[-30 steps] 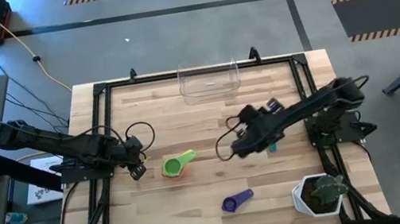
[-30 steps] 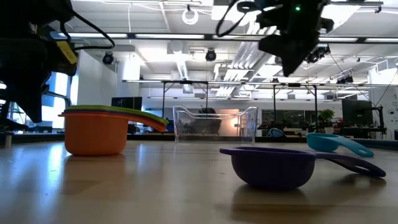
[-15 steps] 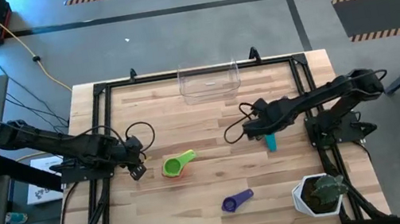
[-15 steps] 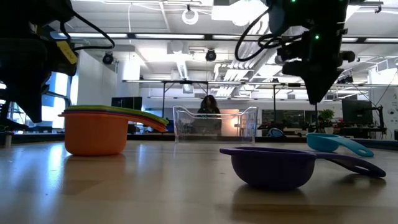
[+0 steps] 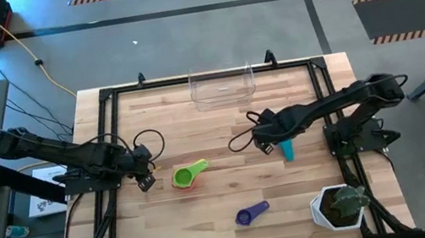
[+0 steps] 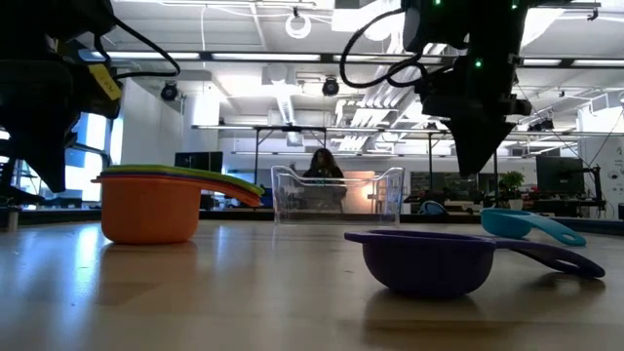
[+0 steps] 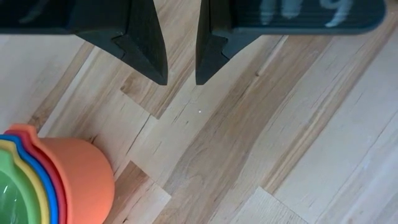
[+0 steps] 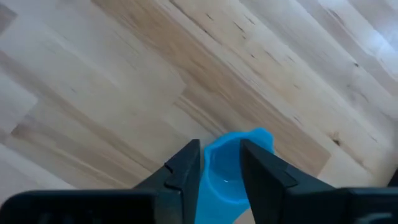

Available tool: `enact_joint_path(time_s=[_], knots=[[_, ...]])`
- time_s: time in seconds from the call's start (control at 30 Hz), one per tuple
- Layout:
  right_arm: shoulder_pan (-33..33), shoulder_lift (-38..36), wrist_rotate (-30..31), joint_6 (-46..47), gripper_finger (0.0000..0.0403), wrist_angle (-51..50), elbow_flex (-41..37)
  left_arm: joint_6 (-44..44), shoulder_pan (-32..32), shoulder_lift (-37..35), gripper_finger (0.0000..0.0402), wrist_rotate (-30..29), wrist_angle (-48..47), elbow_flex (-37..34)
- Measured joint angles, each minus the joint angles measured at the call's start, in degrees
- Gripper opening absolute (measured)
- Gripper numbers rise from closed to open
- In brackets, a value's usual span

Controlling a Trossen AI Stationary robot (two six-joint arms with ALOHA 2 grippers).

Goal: Nest measuring cups in basket
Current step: Stack the light blue measuring cup into the green measuring cup

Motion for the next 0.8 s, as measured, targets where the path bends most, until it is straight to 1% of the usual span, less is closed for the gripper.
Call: enact_joint_path(time_s=[0.13, 0.2, 0.3, 0.5, 0.73, 0.8], knots=[[0.0, 2.21, -0.38, 1.5, 0.0117, -0.08, 0.0, 0.0, -0.01, 0.0, 0.0074, -0.02, 0.02, 0.0], [0.0, 3.86, -1.62, 1.5, 0.0119, 0.13, 0.02, 0.09, -0.01, 0.02, 0.0074, -0.02, -0.01, 0.0], [0.02, 6.26, -3.4, 1.52, 0.0119, 0.4, 0.0, 0.85, -0.01, 0.01, 0.0074, -0.04, 0.02, 0.0], [0.02, 10.33, -4.89, 1.54, 0.0119, 0.33, 0.02, 1.01, -0.01, 0.02, 0.0074, -0.04, 0.05, 0.0], [0.02, 13.01, -4.93, 1.56, 0.0118, 0.09, 0.0, 1.03, -0.01, 0.02, 0.0074, -0.04, 0.04, 0.0], [0.0, 13.57, -4.96, 1.78, 0.0112, 0.08, 0.02, 1.03, -0.01, 0.01, 0.0074, -0.04, 0.05, 0.0]])
